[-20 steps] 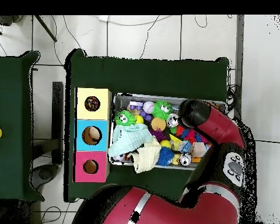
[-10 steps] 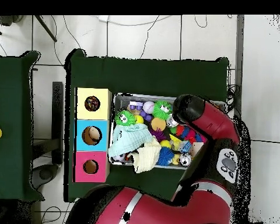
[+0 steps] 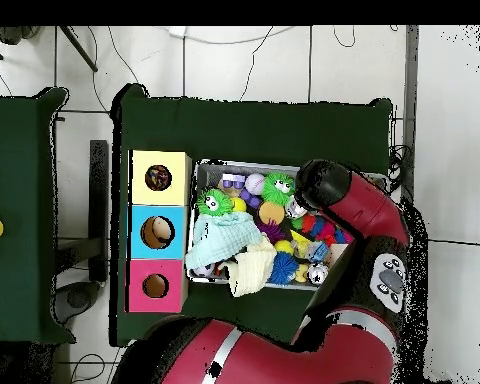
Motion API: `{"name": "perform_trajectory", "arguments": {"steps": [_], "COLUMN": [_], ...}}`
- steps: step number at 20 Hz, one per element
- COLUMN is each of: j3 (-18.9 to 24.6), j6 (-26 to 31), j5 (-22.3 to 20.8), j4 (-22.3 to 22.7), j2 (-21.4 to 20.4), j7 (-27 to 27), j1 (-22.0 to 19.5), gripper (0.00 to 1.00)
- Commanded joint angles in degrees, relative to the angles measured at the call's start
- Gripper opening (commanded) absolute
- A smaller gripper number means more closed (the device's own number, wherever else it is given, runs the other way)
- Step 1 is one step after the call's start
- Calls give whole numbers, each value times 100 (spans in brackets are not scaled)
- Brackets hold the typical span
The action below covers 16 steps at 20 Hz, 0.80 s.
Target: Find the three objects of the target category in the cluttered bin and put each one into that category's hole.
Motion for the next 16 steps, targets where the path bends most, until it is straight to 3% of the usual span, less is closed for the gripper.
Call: {"name": "perform_trajectory", "arguments": {"steps": [1, 16], "j3": [430, 514], "j6": [-91, -338], "j5": [201, 128], "j4": [630, 821], "j2": [-17, -66], "j7": [1477, 1272], "j1": [-94, -271], "gripper": [100, 100]}}
